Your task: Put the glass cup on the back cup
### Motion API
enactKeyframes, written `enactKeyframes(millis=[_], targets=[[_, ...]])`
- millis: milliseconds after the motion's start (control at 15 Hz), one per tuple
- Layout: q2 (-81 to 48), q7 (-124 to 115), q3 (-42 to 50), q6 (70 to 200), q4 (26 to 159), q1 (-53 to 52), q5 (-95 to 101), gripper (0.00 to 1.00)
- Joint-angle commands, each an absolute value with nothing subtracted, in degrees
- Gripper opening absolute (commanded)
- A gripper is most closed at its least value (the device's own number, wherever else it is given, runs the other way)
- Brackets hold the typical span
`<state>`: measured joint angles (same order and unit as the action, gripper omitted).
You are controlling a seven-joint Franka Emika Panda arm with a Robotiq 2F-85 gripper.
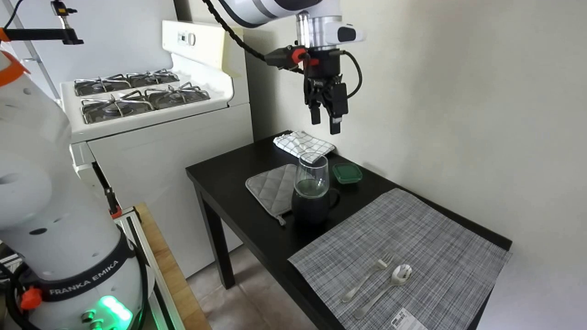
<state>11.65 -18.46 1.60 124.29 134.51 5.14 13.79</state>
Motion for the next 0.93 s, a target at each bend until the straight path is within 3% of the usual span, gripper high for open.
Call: enactKeyframes(millis=[0, 867], targets=[[17.42, -21.00, 0.34, 121.85, 134.49, 5.63, 15.14, 1.00], [24.47, -22.08, -1.01, 117.53, 132.22, 6.83, 13.77, 1.00]])
